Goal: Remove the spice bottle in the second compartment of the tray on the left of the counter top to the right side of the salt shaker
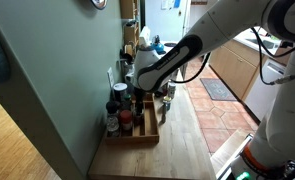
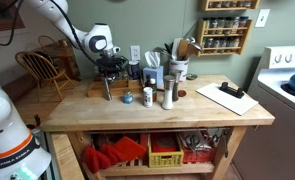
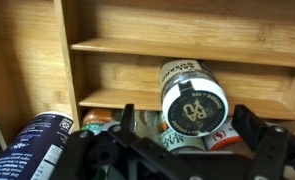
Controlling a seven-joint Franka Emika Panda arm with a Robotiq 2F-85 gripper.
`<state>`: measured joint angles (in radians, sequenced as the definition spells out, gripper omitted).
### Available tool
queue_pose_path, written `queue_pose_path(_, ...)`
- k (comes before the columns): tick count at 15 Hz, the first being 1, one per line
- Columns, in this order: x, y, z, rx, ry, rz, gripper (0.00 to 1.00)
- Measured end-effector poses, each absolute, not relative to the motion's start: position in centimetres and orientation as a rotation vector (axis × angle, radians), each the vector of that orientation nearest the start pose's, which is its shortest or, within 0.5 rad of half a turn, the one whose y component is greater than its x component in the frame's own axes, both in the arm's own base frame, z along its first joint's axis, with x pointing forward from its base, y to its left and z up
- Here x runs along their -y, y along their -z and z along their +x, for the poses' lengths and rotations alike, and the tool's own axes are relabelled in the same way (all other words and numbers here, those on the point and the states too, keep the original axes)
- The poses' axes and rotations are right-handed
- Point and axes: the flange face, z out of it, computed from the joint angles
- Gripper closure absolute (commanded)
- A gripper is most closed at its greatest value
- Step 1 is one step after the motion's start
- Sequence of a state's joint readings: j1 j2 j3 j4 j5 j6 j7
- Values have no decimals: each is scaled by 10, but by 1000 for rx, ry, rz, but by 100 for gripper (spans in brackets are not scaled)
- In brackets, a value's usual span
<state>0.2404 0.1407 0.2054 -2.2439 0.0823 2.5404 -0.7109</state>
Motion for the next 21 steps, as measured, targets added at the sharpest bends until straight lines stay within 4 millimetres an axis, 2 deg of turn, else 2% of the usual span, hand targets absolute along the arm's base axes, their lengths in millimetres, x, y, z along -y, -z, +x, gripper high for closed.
queue_pose_path(4,-238,-313,503,1608,231,-2623,59)
queue_pose_path(5,-238,-312,503,1612,220,-2623,63)
queue_pose_path(13,-237,-330,507,1621,108,-2618,66)
queue_pose_path(16,-233,-354,506,1615,68,-2622,66)
queue_pose_path(21,-206,-403,502,1530,-68,-2665,66)
